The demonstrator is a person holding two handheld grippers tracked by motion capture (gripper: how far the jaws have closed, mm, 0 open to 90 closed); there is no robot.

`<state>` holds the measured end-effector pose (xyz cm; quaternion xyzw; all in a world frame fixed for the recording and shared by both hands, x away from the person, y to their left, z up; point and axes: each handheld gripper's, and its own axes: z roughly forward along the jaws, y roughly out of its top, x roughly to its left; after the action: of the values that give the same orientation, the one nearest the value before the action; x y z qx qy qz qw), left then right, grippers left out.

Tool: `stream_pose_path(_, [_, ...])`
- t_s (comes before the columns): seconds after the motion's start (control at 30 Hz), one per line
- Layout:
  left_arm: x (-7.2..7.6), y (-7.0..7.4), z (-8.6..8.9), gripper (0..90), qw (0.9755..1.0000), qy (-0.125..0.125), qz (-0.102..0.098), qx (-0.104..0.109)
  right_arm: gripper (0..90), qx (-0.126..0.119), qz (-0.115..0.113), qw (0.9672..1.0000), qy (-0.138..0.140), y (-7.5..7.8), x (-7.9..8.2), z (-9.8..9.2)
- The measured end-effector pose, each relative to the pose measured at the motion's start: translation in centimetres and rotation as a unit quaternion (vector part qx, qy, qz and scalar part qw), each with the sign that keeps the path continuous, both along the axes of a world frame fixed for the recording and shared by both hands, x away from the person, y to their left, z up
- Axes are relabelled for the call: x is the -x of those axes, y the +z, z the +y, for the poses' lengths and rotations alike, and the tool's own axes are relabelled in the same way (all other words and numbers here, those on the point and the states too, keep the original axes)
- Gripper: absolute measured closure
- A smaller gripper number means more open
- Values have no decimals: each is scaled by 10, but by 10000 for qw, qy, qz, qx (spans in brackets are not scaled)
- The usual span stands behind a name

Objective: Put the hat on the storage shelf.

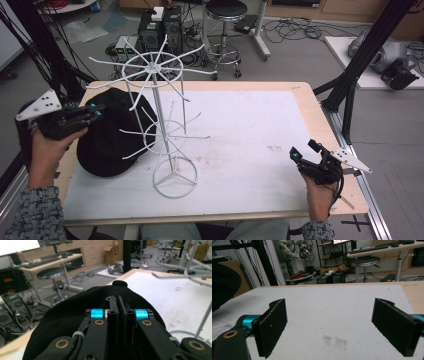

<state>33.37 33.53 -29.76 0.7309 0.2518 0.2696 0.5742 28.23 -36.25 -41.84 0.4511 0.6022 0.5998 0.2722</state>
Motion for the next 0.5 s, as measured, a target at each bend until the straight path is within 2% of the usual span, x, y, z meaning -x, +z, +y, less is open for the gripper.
stream_pose_path(0.1, [-1, 15, 8, 861, 9999, 60, -97, 4, 122, -9, 0, 10000, -2, 0, 0, -1])
stream_pose_path(0.23, [-2, 33, 15, 861, 9998, 19, -200, -3, 122, -8, -21, 10000, -13, 0, 1, -2])
stream_pose_path(0.4, [-5, 59, 23, 861, 9993, -35, -359, 116, 122, -24, -14, 10000, -28, 0, 3, -4])
stream_pose_path(0.5, [-7, 73, 28, 862, 9988, 15, -462, 180, 122, -27, -9, 10000, -47, 0, 5, -4])
